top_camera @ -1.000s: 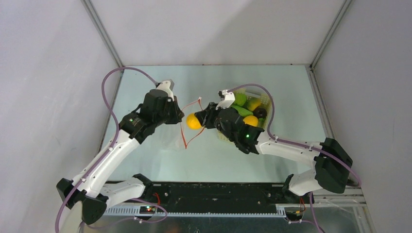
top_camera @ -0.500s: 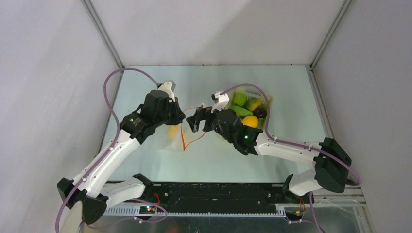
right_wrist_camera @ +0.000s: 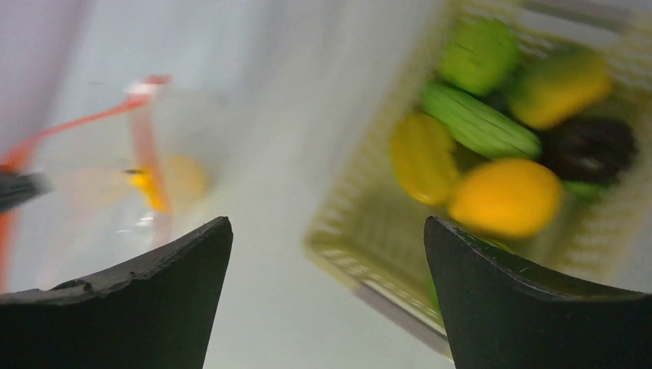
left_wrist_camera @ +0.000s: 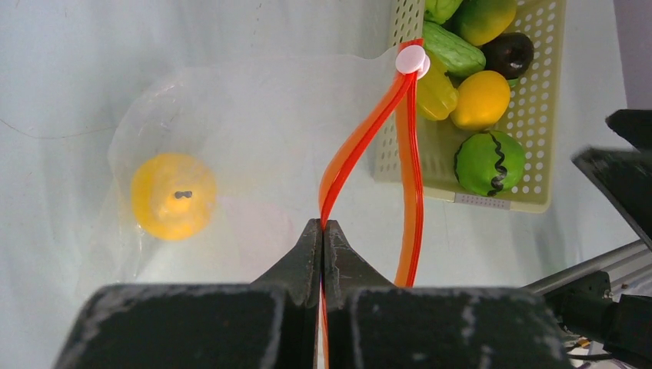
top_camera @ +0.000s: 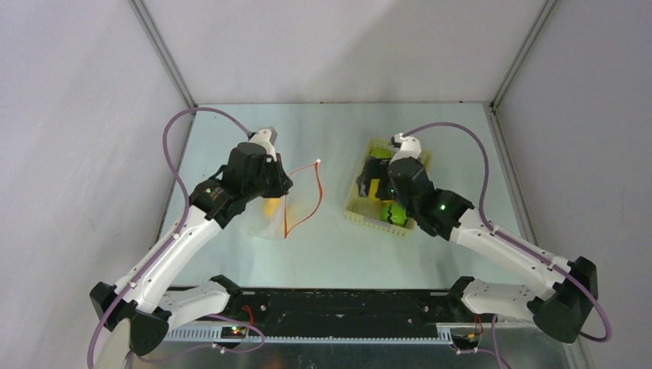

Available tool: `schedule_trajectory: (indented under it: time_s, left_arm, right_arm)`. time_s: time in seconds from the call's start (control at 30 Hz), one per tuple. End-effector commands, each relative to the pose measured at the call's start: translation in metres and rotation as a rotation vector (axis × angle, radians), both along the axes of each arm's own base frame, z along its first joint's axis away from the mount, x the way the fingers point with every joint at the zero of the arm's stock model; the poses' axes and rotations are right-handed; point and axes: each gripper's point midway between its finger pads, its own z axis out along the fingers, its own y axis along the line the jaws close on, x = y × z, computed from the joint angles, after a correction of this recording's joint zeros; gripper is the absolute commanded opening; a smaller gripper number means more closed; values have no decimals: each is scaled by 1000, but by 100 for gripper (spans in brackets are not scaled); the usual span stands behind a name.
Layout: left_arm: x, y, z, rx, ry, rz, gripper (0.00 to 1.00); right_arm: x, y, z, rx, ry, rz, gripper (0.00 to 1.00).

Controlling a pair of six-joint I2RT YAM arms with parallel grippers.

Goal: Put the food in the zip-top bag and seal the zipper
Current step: Pick up the fake fruit from the bin.

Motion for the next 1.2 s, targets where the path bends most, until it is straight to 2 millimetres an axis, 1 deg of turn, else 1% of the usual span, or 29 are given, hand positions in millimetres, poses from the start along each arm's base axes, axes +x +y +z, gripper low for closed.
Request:
schedule_trajectory:
  time_s: [0.0, 0.03, 0.17, 0.27, 0.4, 0.6, 0.67, 0.77, 0.97, 1.07, 1.13, 1.17]
  left_arm:
    - [2, -3, 5, -5, -29, -18, 0]
    - [2, -3, 4, -5, -28, -18, 0]
    - [2, -4, 2, -6, -22, -21, 0]
    - [2, -5, 2, -6, -18, -24, 0]
    - [1, -6, 1, -8, -16, -30, 0]
    - [2, -6, 1, -6, -17, -28, 0]
    - [2, -6, 0, -4, -14, -26, 0]
    - [2, -6, -2, 0, -4, -29, 0]
    - [3, -6, -2, 3, -4, -23, 0]
    - [3, -6, -2, 0, -3, -25, 0]
    - [3, -5, -2, 2, -5, -22, 0]
    - [3, -5, -3, 3, -4, -21, 0]
  right_arm:
    - [-7, -62, -68, -168, 276, -140, 97]
    - [-9, -66, -76, -193, 305, -145, 97]
    - [-6, -77, -94, -255, 357, -167, 97]
    - [-6, -83, -117, -295, 440, -180, 97]
    - [-4, -83, -141, -324, 520, -169, 97]
    - [-1, -83, -165, -358, 580, -187, 96]
    - [0, -82, -173, -364, 598, -187, 95]
    - [-1, -82, -188, -378, 639, -204, 90]
    - [-8, -88, -205, -418, 700, -232, 87]
    - [-6, -92, -207, -430, 695, -259, 84]
    - [-3, -93, -204, -428, 679, -271, 79]
    - [-1, -92, -201, -420, 664, -272, 73]
